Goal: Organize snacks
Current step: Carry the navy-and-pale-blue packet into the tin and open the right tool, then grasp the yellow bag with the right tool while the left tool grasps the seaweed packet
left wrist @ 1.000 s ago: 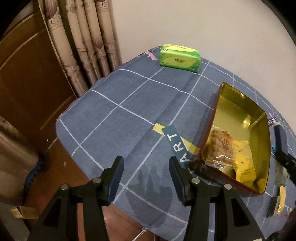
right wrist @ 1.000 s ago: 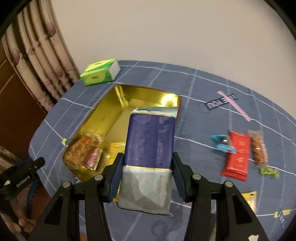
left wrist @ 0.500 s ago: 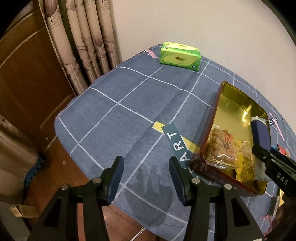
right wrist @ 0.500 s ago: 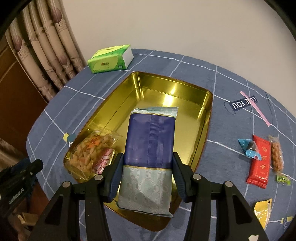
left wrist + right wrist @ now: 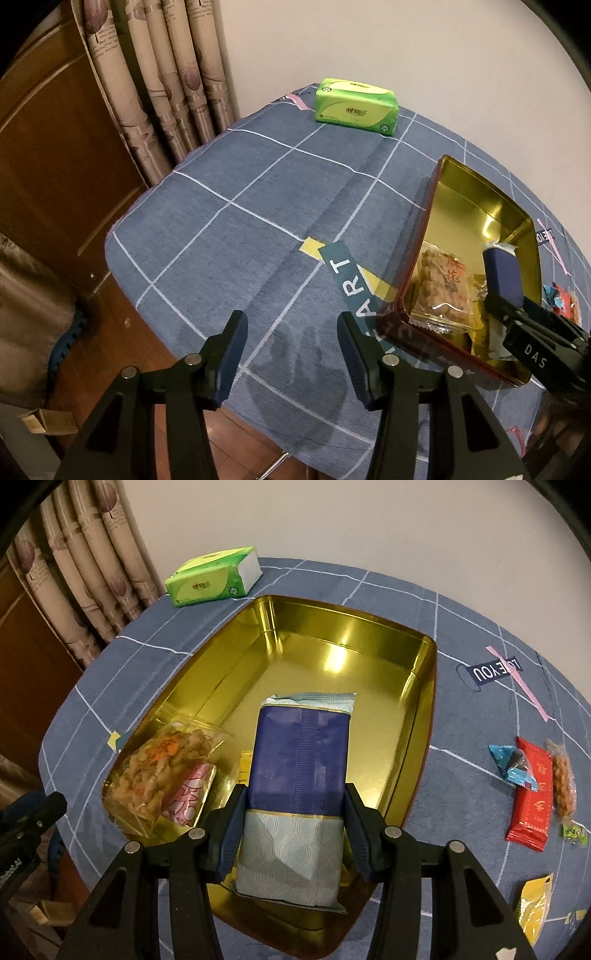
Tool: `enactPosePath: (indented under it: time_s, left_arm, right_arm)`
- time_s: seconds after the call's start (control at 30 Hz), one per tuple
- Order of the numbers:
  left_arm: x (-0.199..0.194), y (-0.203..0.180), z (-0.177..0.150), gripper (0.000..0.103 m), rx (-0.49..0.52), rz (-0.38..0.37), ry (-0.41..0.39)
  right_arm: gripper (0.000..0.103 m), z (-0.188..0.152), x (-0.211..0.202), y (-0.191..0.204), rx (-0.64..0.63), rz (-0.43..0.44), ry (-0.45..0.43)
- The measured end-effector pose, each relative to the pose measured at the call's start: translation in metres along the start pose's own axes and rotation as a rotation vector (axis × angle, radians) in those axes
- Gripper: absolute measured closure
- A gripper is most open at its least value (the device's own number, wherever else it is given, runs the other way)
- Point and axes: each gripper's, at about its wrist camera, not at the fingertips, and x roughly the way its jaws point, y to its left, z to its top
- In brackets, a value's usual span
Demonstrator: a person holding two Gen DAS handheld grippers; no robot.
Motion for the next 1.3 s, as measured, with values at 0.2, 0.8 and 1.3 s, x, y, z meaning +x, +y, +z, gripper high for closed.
enactPosePath:
  time_s: [0.2, 0.8, 1.3]
  left_arm:
    - [0.000, -0.001, 0.000, 0.051, 0.001, -0.002, 0.004]
    - [-0.001, -0.006, -0.002, 0.051, 0.023, 0.010, -0.008]
    - [-0.010, -0.022, -0.007, 0.051, 0.081, 0.027, -0.035]
  right_arm:
    - [0.056, 0.000, 0.001, -0.002, -0.002, -0.003, 0.014]
    - [0.052, -0.008, -0.037, -0.010, -0.012, 0.058, -0.027]
    - [0.049, -0.060, -0.101, -0.131, 0.070, -0.083, -0.082]
